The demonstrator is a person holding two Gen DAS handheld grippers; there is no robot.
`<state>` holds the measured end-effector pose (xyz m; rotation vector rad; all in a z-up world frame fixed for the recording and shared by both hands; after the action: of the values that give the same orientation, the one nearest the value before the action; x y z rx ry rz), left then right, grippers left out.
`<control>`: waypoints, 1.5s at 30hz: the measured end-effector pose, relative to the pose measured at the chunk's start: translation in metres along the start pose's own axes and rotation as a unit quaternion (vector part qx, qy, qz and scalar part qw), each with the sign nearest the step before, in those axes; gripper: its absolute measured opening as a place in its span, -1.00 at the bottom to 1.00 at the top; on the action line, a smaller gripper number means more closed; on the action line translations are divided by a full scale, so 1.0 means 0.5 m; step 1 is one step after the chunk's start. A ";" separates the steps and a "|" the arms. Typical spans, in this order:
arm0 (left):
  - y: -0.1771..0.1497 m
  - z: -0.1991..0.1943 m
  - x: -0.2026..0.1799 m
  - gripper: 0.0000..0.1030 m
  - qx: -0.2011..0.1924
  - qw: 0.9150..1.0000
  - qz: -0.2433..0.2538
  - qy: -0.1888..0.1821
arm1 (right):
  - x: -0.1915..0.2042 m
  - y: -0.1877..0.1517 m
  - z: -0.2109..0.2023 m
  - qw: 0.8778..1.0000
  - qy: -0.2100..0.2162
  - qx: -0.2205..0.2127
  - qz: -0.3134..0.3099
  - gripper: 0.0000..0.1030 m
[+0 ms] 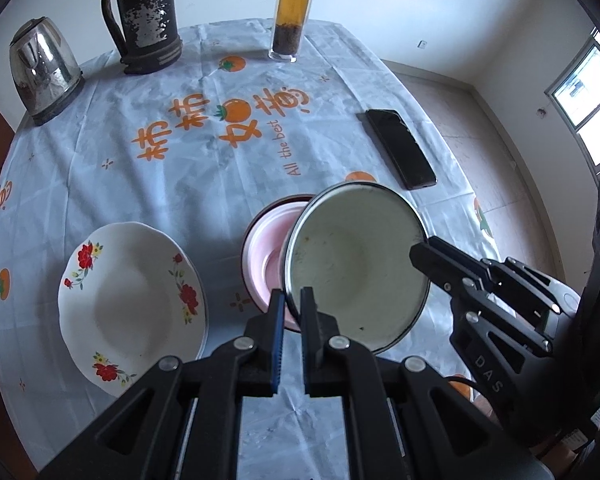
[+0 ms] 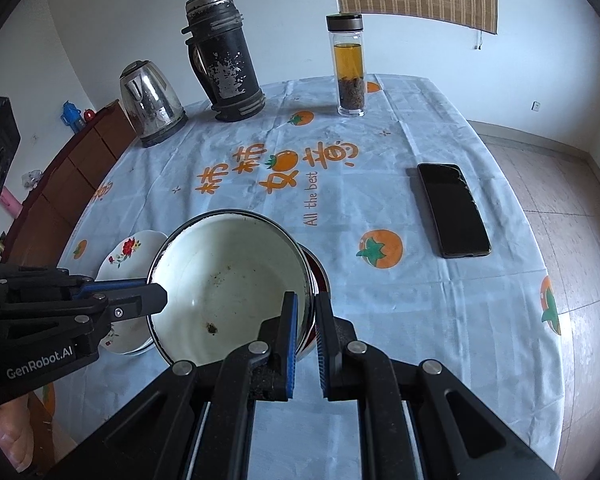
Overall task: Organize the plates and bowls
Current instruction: 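Lift the cream enamel bowl with both tools and carry it over the pink bowl, then lower the cream enamel bowl into the pink plastic bowl with both tools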
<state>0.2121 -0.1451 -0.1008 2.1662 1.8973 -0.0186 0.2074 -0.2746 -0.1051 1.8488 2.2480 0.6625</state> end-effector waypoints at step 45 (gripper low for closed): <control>0.022 0.062 0.046 -0.90 0.042 0.999 -0.020 -0.015 | 0.017 0.033 0.068 0.999 -0.005 0.029 -0.012 -0.81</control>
<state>0.2311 -0.1300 -0.1331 2.1681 1.9565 -0.1401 0.2337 -0.2558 -0.1270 1.8427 2.3036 0.5885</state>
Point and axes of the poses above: each gripper's, at about its wrist camera, not at the fingertips, and z roughly the way its jaws point, x to its left, y to its top, the point moved 4 cm from there along z, roughly the way its jaws point, and after that the axes turned 8 degrees about x, right-handed, at the moved point
